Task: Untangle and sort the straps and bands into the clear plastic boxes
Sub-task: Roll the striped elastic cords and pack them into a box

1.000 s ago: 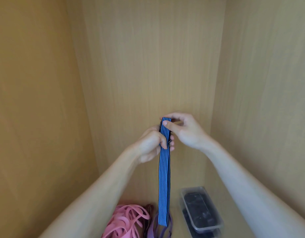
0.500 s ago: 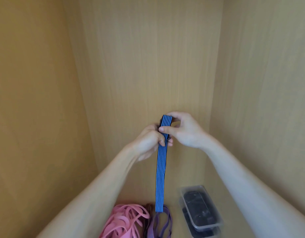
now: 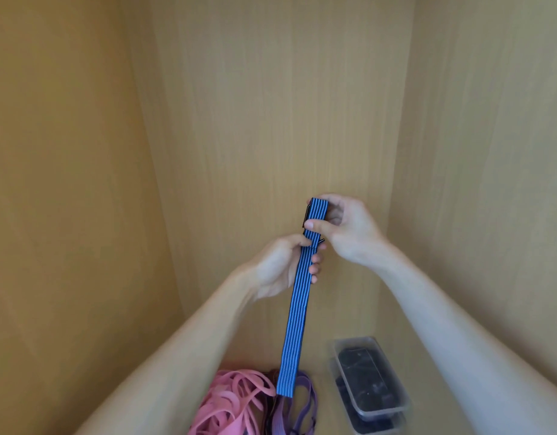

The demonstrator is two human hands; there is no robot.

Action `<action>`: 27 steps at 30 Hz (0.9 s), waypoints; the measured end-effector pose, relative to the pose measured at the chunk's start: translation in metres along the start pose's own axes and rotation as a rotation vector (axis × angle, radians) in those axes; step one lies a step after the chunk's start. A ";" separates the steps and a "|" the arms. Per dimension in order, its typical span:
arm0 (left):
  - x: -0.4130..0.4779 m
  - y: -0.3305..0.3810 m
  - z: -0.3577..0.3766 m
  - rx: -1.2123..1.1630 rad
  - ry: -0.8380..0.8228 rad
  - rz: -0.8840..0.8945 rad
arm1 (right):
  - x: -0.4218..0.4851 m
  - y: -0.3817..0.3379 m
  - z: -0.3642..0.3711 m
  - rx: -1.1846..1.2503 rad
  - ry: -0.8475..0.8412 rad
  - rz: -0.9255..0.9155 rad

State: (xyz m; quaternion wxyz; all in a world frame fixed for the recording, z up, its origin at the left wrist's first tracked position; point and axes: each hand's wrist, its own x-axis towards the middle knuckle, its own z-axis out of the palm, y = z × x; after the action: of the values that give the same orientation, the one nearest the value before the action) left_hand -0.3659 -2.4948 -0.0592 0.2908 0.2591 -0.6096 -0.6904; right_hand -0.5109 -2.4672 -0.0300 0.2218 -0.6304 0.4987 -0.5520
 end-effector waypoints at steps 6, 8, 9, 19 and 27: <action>0.003 -0.007 0.002 -0.018 0.029 0.040 | 0.002 0.004 -0.003 -0.006 -0.026 -0.003; 0.003 -0.008 0.001 0.012 0.038 0.050 | 0.002 0.005 -0.003 -0.038 -0.037 -0.012; 0.003 -0.009 0.002 0.024 0.042 0.054 | 0.002 0.006 -0.004 -0.059 -0.045 -0.016; 0.004 -0.013 -0.003 0.019 0.112 0.117 | 0.002 0.013 -0.001 -0.097 -0.048 -0.087; 0.003 -0.009 -0.006 0.089 0.143 0.104 | 0.002 0.016 0.004 -0.200 0.046 -0.210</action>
State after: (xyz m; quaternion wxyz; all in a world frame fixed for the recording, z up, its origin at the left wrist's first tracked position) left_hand -0.3641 -2.5005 -0.0695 0.3572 0.2886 -0.6300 -0.6263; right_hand -0.5138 -2.4767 -0.0438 0.0875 -0.6853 0.4874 -0.5340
